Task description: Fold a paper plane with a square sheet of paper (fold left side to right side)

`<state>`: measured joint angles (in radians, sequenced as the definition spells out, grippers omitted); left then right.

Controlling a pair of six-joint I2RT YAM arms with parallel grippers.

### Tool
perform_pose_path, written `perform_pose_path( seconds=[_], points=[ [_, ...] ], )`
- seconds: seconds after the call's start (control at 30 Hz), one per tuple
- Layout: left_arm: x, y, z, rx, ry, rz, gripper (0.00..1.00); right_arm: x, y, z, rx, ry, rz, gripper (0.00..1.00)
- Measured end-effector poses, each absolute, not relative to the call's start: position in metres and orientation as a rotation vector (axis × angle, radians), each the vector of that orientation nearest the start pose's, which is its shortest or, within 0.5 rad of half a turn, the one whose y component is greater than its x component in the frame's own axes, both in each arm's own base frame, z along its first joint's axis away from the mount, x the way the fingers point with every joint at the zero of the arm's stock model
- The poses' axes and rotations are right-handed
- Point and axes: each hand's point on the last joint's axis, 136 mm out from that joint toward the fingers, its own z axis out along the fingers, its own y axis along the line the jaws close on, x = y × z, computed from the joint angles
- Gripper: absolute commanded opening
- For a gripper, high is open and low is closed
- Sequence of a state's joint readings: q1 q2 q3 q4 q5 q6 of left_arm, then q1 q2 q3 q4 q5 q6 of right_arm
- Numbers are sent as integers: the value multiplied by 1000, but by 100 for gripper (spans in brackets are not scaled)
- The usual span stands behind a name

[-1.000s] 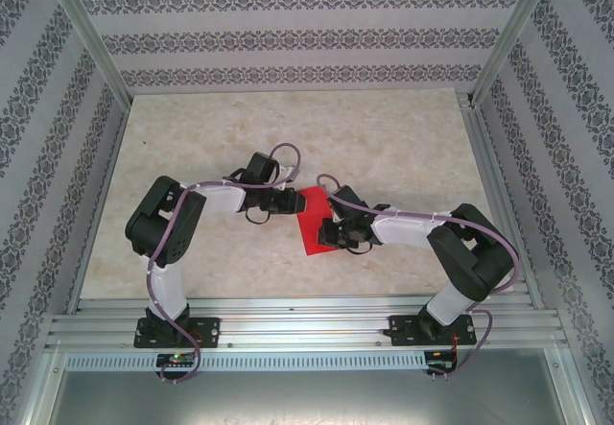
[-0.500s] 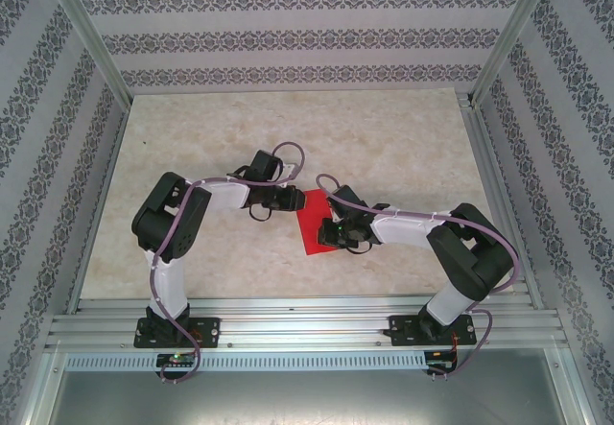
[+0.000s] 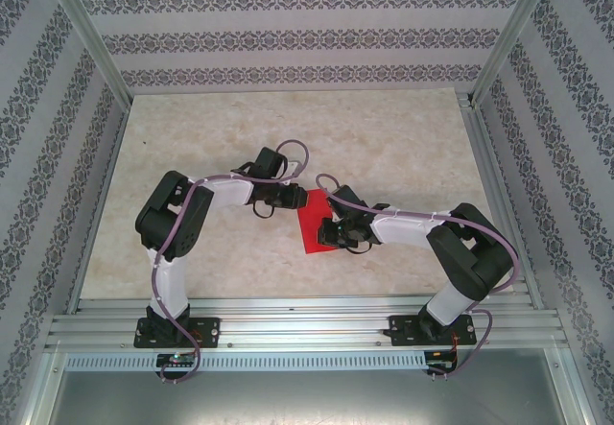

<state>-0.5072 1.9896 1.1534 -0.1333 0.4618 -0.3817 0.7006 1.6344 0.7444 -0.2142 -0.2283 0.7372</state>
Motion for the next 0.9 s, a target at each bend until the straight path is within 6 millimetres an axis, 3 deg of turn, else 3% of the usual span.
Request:
perform_pose_path(
  seconds=[0.43, 0.57, 0.67, 0.73, 0.9],
  points=[
    [418, -278, 27, 265, 2602, -873, 29, 240, 253, 9, -25, 2857, 695, 14],
    [423, -272, 29, 253, 2589, -854, 34, 240, 254, 10, -27, 2852, 702, 15],
    [421, -256, 32, 224, 2583, -798, 35, 241, 256, 13, -31, 2845, 714, 19],
    [417, -243, 40, 198, 2575, -773, 36, 239, 256, 15, -45, 2843, 713, 23],
    [392, -233, 88, 201, 2482, -824, 37, 241, 249, 32, -58, 2823, 701, 34]
  ],
)
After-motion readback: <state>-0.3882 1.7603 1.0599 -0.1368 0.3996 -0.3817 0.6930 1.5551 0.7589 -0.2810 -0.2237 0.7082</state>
